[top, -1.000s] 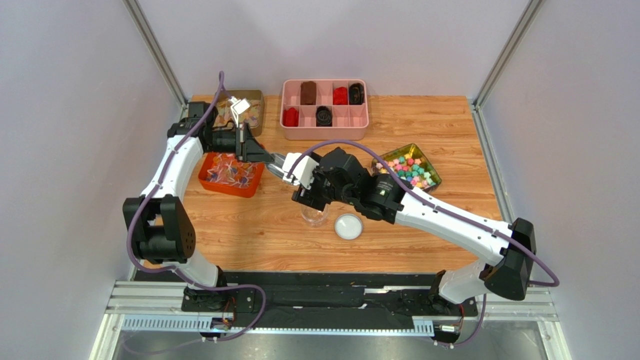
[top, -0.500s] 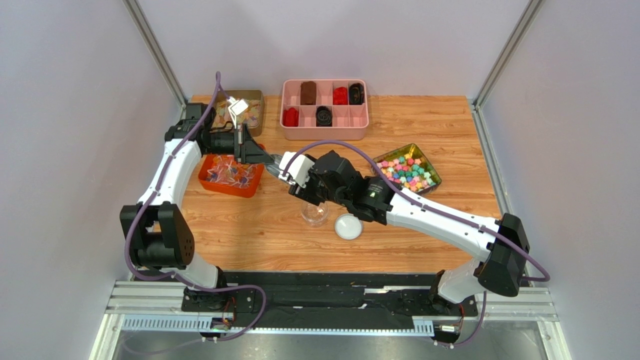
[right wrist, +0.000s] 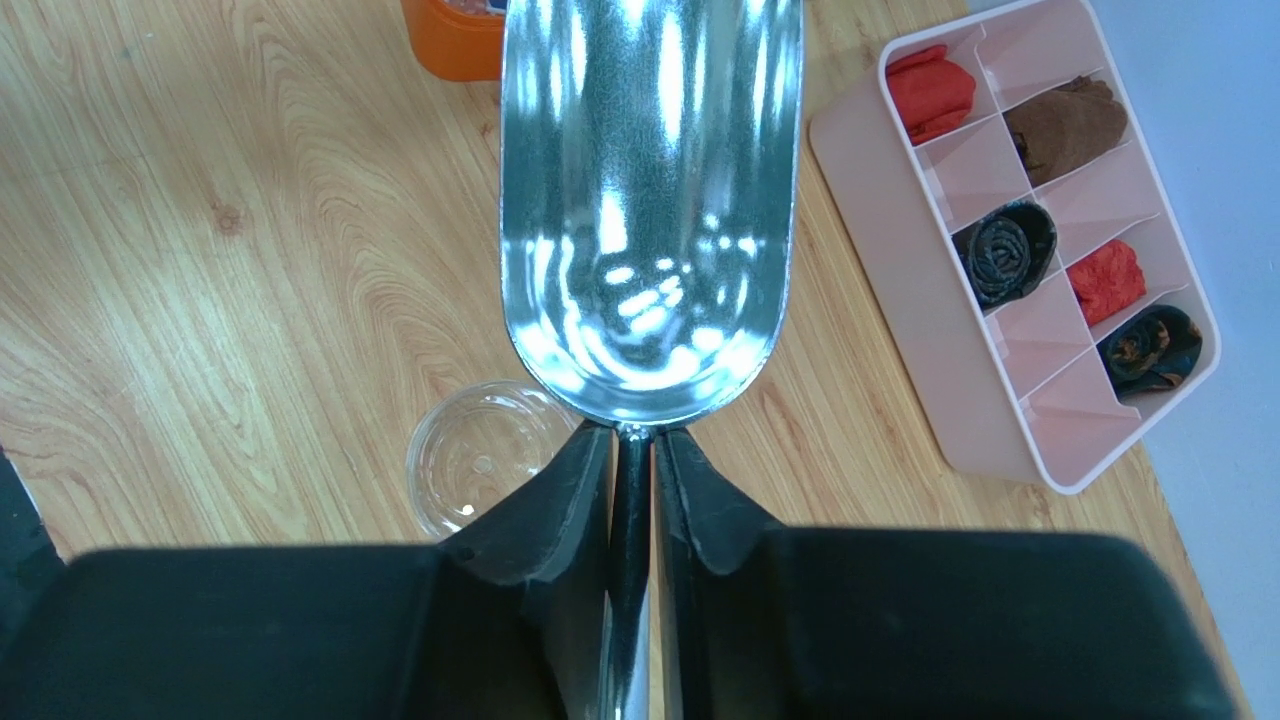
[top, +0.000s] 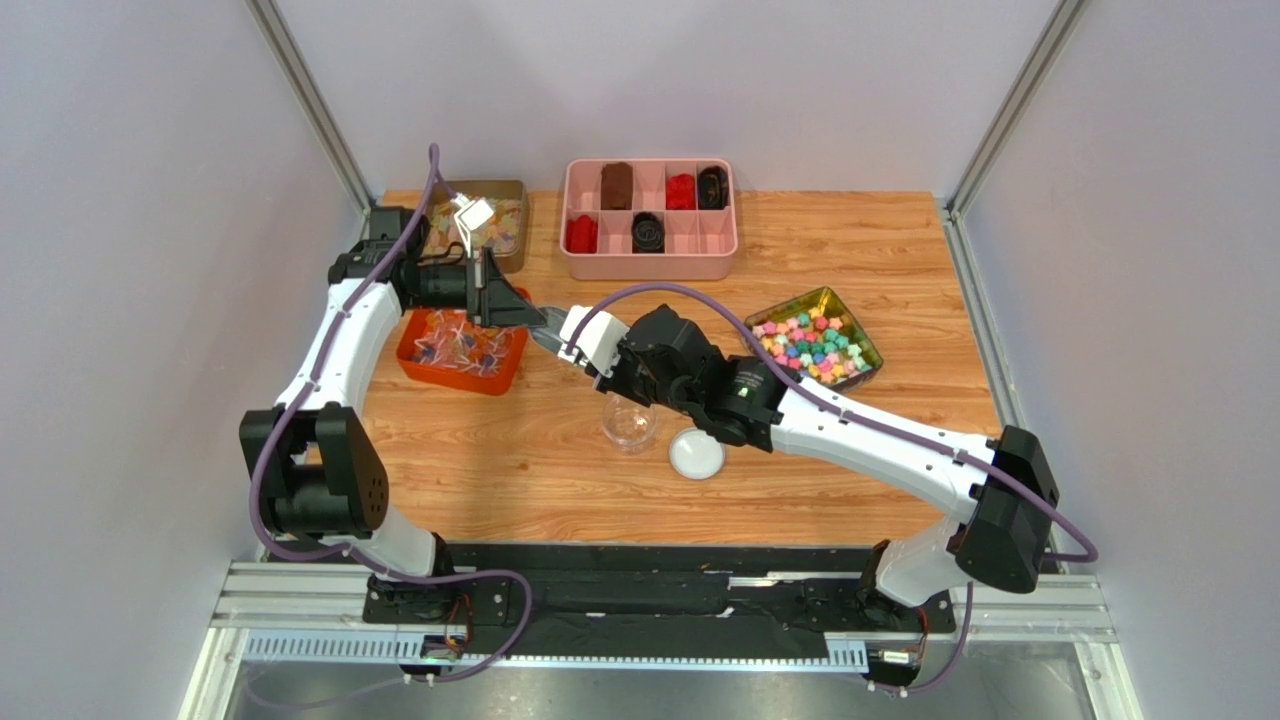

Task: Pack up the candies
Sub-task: Pick up the spatula from the center of the board.

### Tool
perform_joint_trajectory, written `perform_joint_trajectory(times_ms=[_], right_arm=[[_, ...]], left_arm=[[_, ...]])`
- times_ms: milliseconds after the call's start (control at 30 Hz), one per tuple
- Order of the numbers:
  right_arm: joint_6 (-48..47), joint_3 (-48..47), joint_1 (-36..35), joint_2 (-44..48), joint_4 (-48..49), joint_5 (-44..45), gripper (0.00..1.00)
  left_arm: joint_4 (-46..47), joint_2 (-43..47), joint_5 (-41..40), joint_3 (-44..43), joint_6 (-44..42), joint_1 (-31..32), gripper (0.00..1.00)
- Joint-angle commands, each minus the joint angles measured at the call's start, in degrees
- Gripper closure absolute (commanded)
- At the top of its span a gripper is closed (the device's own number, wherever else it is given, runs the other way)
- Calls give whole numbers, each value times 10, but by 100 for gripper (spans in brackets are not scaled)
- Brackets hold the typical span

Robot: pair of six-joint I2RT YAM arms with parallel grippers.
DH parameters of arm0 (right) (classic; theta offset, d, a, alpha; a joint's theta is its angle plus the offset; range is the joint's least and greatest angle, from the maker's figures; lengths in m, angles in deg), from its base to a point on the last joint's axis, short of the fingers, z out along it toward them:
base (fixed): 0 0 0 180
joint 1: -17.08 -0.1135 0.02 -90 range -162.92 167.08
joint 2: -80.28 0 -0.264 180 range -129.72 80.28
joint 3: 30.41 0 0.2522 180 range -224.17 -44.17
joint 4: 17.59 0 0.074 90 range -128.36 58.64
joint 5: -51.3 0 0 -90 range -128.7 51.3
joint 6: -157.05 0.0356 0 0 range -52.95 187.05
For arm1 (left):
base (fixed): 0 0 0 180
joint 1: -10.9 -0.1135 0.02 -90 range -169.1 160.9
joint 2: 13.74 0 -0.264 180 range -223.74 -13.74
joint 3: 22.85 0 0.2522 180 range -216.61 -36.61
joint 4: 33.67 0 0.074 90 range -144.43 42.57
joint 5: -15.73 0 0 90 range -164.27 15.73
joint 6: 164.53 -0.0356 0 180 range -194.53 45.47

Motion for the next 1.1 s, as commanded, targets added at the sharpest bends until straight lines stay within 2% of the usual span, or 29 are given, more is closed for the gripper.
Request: perform_joint_trajectory(times_ms=[0, 33, 67, 167, 200, 267, 300, 333, 433, 933, 1067], right_arm=[[1, -10, 2, 2, 47, -3, 91], [-1, -11, 2, 3, 46, -4, 93], [-3, -12, 1, 4, 45, -8, 100], [-6, -13, 2, 4, 42, -9, 100], [-6, -14, 1, 4, 40, -9, 100], [-6, -17, 2, 3, 37, -14, 100], [-7, -16, 1, 4, 36, -14, 100], [-7, -17, 2, 4, 33, -17, 100], [-6, -15, 2, 13, 28, -25, 100], [3, -34, 1, 36, 5, -38, 100], [-3, -35, 1, 26, -7, -37, 100]], left_arm=[[-2, 22, 26, 6, -3, 4, 100], [-2, 21, 26, 6, -5, 4, 100], [-2, 21, 25, 6, -4, 4, 100], [-1, 19, 21, 8, -5, 4, 96], [-2, 18, 20, 7, -6, 4, 89], [-2, 18, 16, 7, -8, 4, 81], [-1, 18, 15, 8, -9, 4, 71], [-1, 18, 12, 7, -9, 4, 66], [-1, 18, -3, 6, -11, 4, 57], [-28, 0, -73, 5, -41, 12, 59], [-56, -4, -75, -22, -71, 12, 58]])
